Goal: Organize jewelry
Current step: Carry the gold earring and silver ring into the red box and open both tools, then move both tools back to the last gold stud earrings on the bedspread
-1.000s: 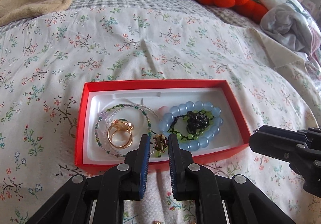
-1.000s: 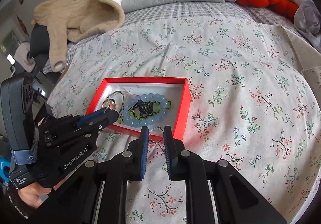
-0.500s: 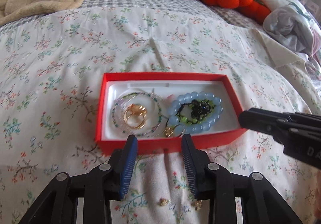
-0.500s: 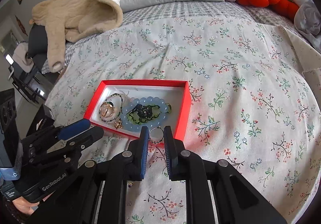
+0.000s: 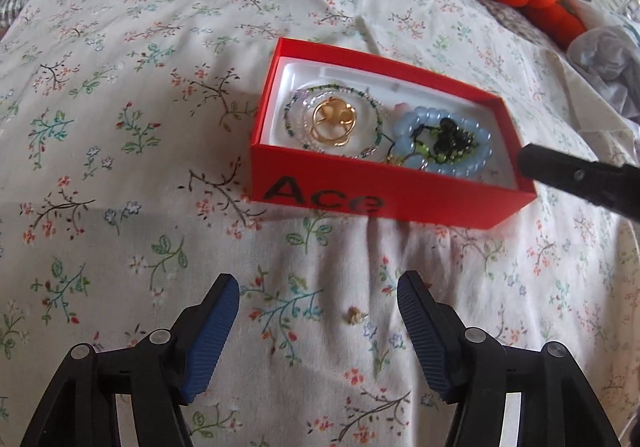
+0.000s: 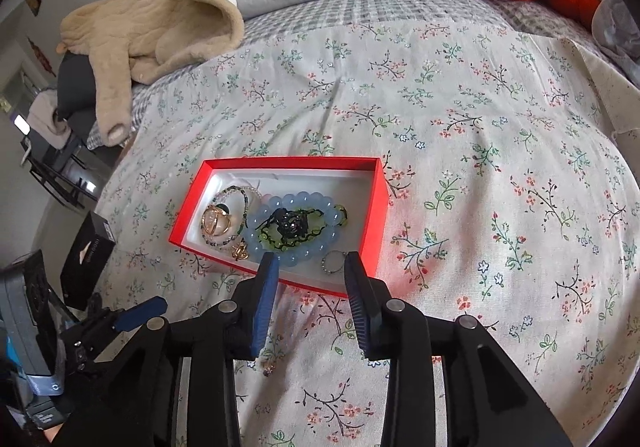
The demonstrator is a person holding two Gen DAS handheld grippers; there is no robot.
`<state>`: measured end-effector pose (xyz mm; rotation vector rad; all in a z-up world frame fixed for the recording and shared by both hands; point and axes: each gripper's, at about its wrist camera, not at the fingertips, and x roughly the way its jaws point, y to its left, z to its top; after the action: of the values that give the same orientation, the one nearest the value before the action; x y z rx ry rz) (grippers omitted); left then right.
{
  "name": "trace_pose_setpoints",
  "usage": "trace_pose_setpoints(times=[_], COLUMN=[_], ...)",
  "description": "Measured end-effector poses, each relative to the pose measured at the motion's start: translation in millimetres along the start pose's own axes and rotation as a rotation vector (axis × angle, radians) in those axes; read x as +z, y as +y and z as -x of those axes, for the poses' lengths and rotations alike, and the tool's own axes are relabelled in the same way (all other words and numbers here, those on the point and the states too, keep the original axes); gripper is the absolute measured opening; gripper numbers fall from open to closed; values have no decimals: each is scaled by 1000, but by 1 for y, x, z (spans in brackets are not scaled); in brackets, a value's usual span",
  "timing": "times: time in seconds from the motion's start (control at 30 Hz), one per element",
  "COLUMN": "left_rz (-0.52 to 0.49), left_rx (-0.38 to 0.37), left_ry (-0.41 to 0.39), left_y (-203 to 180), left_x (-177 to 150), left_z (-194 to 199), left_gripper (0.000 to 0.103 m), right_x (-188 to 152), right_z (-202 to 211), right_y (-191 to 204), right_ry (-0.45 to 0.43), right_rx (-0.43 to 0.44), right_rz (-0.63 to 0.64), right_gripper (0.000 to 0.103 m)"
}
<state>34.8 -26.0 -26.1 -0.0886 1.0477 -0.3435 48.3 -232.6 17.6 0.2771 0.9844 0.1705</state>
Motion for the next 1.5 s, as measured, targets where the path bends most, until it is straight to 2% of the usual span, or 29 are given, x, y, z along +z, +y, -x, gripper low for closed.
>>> trace_pose_setpoints(times=[0.17,0.3,0.4,0.53,0.63,0.87,0.9,0.97,1.1,1.17,1.3,1.5], left_rz=[56,97,103,18,-81,-207,-228,-254,-251,-251,-252,-262], left_rx=[73,106,148,174,221,134,118,86,23,-11,-24,-36], left_ry=[-71,-95,-99,-155,-168,-127,-122,-118,-119,-116,-111,-112], left_y=[9,21,29,22,11,-1,-3,-5,-5,-8,-12,-21], left_x=[-19,-37,-52,-68,-75,-69,-68,-69,-67,-63,-59,-53], left_z=[7,2,-6,-8,-13,-18,-19,-17,-18,-20,-23,-30], left_gripper=[69,69,69,70,71,71,69,58,48,40,36,23], right_x=[-13,-37,-58,-74,-80,-91,-93,-95,-98,-98,-94,-90], right_z=[13,15,7,0,-4,-16,-16,-15,-12,-13,-21,-23], right_y=[1,4,9,10,4,-12,-15,-19,-13,-9,-8,-4], right_ry=[-5,17,58,93,109,156,150,135,106,91,82,78], right_rx=[-4,-11,-76,-115,-124,-164,-184,-228,-268,-275,-275,-272], right_rz=[31,78,139,186,158,85,78,75,135,172,164,144], right_gripper=[53,54,54,54,54,54,54,54,54,54,54,54])
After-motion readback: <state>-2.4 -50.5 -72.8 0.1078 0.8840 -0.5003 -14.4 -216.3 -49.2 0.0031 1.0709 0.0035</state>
